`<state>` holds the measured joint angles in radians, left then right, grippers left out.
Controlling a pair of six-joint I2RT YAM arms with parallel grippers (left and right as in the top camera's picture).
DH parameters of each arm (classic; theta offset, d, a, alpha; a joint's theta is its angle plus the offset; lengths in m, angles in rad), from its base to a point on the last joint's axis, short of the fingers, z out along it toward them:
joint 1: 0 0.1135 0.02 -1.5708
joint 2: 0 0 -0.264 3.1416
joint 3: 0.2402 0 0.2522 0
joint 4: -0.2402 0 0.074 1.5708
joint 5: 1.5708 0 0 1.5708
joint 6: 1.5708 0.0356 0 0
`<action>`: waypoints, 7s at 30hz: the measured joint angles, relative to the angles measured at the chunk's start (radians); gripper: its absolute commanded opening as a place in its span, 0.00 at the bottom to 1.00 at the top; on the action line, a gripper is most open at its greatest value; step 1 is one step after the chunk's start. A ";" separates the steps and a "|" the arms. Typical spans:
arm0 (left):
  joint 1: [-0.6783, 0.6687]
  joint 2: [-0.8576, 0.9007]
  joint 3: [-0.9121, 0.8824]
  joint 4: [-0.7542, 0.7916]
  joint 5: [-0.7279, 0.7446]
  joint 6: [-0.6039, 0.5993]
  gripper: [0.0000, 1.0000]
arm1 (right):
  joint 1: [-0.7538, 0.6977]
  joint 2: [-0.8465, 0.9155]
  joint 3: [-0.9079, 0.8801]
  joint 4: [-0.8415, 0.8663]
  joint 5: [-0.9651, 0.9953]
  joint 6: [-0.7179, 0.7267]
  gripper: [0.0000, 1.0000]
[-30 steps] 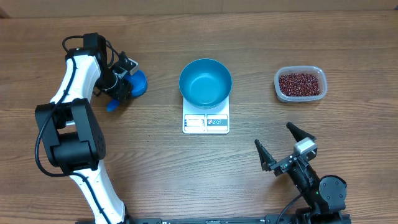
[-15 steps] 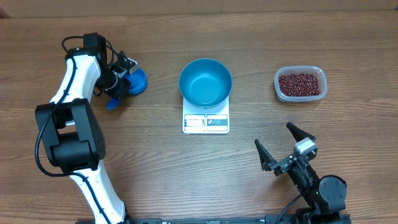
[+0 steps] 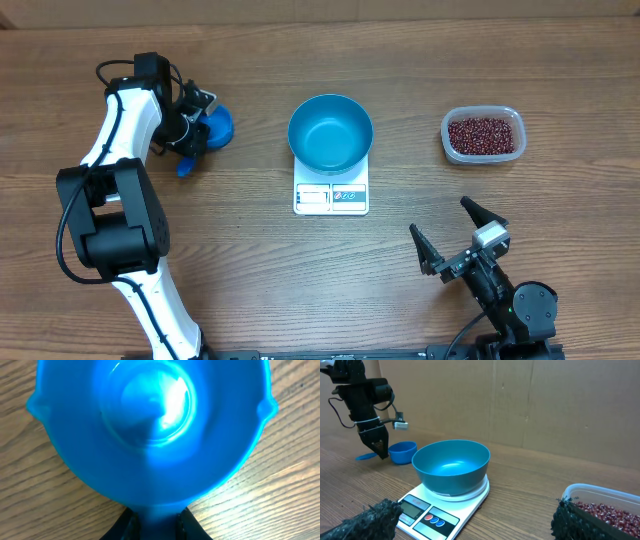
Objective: Scoop item into bowl and weigh 150g on scale
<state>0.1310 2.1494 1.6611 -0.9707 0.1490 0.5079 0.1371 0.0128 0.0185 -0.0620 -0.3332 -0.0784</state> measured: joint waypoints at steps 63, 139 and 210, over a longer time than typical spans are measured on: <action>-0.800 -0.081 0.373 -0.250 -0.045 -1.726 0.04 | 0.000 0.108 0.032 0.021 -0.168 1.104 0.77; -0.837 -0.081 0.373 -0.203 0.001 -1.893 0.04 | 0.100 1.123 0.457 0.330 -0.130 0.949 0.11; -0.978 -0.724 -0.477 -0.023 -0.348 -1.213 0.04 | -0.497 1.020 1.126 -0.890 -0.164 0.235 0.04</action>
<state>-0.8467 1.4254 1.1843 -0.9939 -0.1986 -0.7055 -0.3599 1.0328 1.1446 -0.9520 -0.4969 0.1562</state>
